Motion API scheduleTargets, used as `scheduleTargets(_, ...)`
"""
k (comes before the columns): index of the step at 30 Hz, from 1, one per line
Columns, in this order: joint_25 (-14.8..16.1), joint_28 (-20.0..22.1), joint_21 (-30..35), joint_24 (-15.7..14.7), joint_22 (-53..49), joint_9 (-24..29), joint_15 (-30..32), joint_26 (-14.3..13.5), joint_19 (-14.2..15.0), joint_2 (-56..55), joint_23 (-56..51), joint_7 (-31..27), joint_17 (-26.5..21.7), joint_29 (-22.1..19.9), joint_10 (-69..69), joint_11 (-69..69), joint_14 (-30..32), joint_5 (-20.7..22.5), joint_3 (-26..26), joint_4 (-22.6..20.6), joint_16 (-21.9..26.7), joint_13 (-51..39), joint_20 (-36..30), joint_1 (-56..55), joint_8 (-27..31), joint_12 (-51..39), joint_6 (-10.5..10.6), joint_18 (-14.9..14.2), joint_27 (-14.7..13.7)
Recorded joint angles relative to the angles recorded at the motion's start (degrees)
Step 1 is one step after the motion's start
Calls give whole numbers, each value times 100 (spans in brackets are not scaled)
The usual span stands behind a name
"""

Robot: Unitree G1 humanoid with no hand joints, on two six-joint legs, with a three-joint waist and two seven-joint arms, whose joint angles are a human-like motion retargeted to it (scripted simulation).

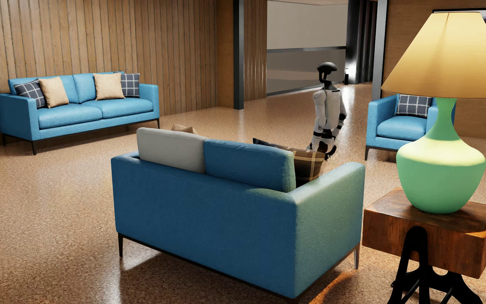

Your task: Walk to the sofa

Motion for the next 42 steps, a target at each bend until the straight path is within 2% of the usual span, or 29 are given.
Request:
scheduleTargets(2, 0, 0, -141, 0, 62, 35, -170, 0, 0, 962, -468, 0, -113, 0, -2148, -554, 887, -123, 526, -60, 116, -131, -321, -521, 0, 142, -119, 0, 0)
scheduleTargets(3, 0, 0, -156, 0, 13, -15, -396, 0, 0, 1324, -628, 0, -181, 0, -3169, -744, 516, -143, 729, -43, 146, -249, -295, -722, 0, 257, -125, 0, 0)
scheduleTargets(5, 0, 0, -200, 0, 191, -137, -855, 0, 0, 1965, -719, 0, -273, 0, -4252, -885, -2089, -129, 848, -54, 120, -511, -333, -934, 0, 376, -147, 0, 0)
scheduleTargets(6, 0, 0, -348, 0, 232, -156, -945, 0, 0, 2113, -658, 0, -236, 0, -4180, -796, -2380, -146, 1026, 10, 122, -556, -449, -1067, 0, 400, -158, 0, 0)
scheduleTargets(8, 0, 0, -500, 0, 308, -143, -328, 0, 0, 2349, -401, 0, -117, 0, -3603, -343, 11, -331, 1196, -163, 94, -510, -547, -1424, 0, 454, -345, 0, 0)
scheduleTargets(9, 0, 0, -563, 0, 396, -112, 535, 0, 0, 2308, -209, 0, 9, 0, -3104, 238, 654, -531, 1241, -321, 80, -358, -629, -1433, 0, 414, -522, 0, 0)
scheduleTargets(11, 0, 0, -369, 0, 480, -171, 2428, 0, 0, 1531, 92, 0, 136, 0, -2742, 2373, 541, -730, 927, -674, 42, 3, -474, -875, 0, 411, -604, 0, 0)
scheduleTargets(13, 0, 0, 14, 0, 233, -36, 1036, 0, 0, 489, 193, 0, 123, 0, -2981, 4185, -177, -896, 432, -801, 96, 222, -437, 163, 0, 209, -599, 0, 0)
scheduleTargets(14, 0, 0, 105, 0, 114, -16, 395, 0, 0, -43, 289, 0, 77, 0, -3214, 4383, -568, -816, 71, -703, 116, 313, -511, 709, 0, 22, -420, 0, 0)
scheduleTargets(17, 0, 0, 36, 0, -403, -70, 182, 0, 0, -1126, 472, 0, -32, 0, -4023, 2450, -1880, -816, -874, -415, 310, 672, -480, 2216, 0, -564, -54, 0, 0)
scheduleTargets(20, 0, 0, 138, 0, -553, -291, 1443, 0, 0, -1578, 673, 0, -126, 0, -4379, -387, -3010, -886, -1305, -271, 395, 812, 89, 3211, 0, -1148, 69, 0, 0)
scheduleTargets(21, 0, 0, 111, 0, -573, -376, 1980, 0, 0, -1810, 755, 0, -136, 0, -4374, -2759, -3087, -893, -1301, -281, 389, 819, 333, 3394, 0, -1270, 121, 0, 0)
scheduleTargets(22, 0, 0, 206, 0, -720, -381, 1519, 0, 0, -2043, 748, 0, -164, 0, -4248, -831, -2945, -893, -1453, -161, 483, 812, 374, 3556, 0, -1330, 158, 0, 0)
scheduleTargets(23, 0, 0, 308, 0, -873, -310, 1577, 0, 0, -2147, 827, 0, -180, 0, -4007, -300, -2598, -726, -1614, 13, 487, 770, 692, 3800, 0, -1210, 250, 0, 0)
scheduleTargets(24, 0, 0, 338, 0, -786, -403, 1866, 0, 0, -2264, 937, 0, -174, 0, -3413, 210, -1868, -606, -1721, 179, 381, 772, 849, 3728, 0, -1088, 359, 0, 0)
scheduleTargets(25, 0, 0, 323, 0, -602, -366, 1662, 0, 0, -2090, 1083, 0, -163, 0, -2378, 678, -699, -318, -1750, 438, 196, 754, 908, 3514, 0, -903, 548, 0, 0)
scheduleTargets(26, 0, 0, 221, 0, -513, -370, 1353, 0, 0, -1879, 1124, 0, -123, 0, -903, 755, 232, -122, -1616, 407, 130, 677, 822, 2842, 0, -743, 528, 0, 0)
scheduleTargets(28, 0, 0, 109, 0, -293, -147, 937, 0, 0, -924, 816, 0, -94, 0, 1390, 485, -115, 48, -1267, 488, 53, 562, 254, 1481, 0, -669, 478, 0, 0)
scheduleTargets(29, 0, 0, 89, 0, -157, -137, 876, 0, 0, -459, 577, 0, -79, 0, 1434, 257, -189, -79, -925, 328, -62, 515, 254, 873, 0, -522, 297, 0, 0)
scheduleTargets(32, 0, 0, 9, 0, 193, -108, 610, 0, 0, 741, -147, 0, -191, 0, -1683, -421, 760, -225, 35, 212, -78, 222, 44, -253, 0, -43, 51, 0, 0)
scheduleTargets(33, 0, 0, -92, 0, 343, -160, 427, 0, 0, 1217, -365, 0, -237, 0, -3080, -651, 167, -241, 197, 149, -75, 180, 72, -322, 0, 90, 35, 0, 0)
scheduleTargets(34, 0, 0, -288, 0, 367, -261, 184, 0, 0, 1569, -572, 0, -309, 0, -3816, -825, -1845, -133, 280, 103, -39, 111, -96, -307, 0, 188, 107, 0, 0)
scheduleTargets(35, 0, 0, -461, 0, 369, -407, -145, 0, 0, 1766, -721, 0, -390, 0, -5857, -829, -224, -101, 337, 148, 22, 85, -224, -430, 0, 317, 142, 0, 0)
scheduleTargets(36, 0, 0, -616, 0, 428, -453, -354, 0, 0, 1937, -722, 0, -426, 0, -6021, -806, -4, -15, 409, 148, 51, 52, -349, -542, 0, 432, 185, 0, 0)
scheduleTargets(37, 0, 0, -814, 0, 503, -403, -387, 0, 0, 2107, -667, 0, -393, 0, -3958, -638, -1982, -41, 504, 53, 68, 98, -443, -735, 0, 487, 111, 0, 0)
scheduleTargets(38, 0, 0, -1003, 0, 559, -402, -143, 0, 0, 2198, -515, 0, -339, 0, -3763, -255, -1317, -103, 528, -146, 94, 188, -451, -755, 0, 548, 21, 0, 0)
scheduleTargets(40, 0, 0, -1012, 0, 728, -308, 1741, 0, 0, 1573, -68, 0, -148, 0, -3341, 2036, 307, -652, 386, -691, 139, 397, -421, -631, 0, 632, -340, 0, 0)
scheduleTargets(41, 0, 0, -974, 0, 687, -241, 1661, 0, 0, 915, 66, 0, -118, 0, -3153, 3331, 436, -817, 274, -878, 162, 497, -325, -433, 0, 589, -377, 0, 0)
scheduleTargets(42, 0, 0, -851, 0, 533, -58, 1015, 0, 0, 311, 175, 0, -108, 0, -3228, 3949, 350, -906, 266, -963, 200, 540, -164, 33, 0, 543, -368, 0, 0)
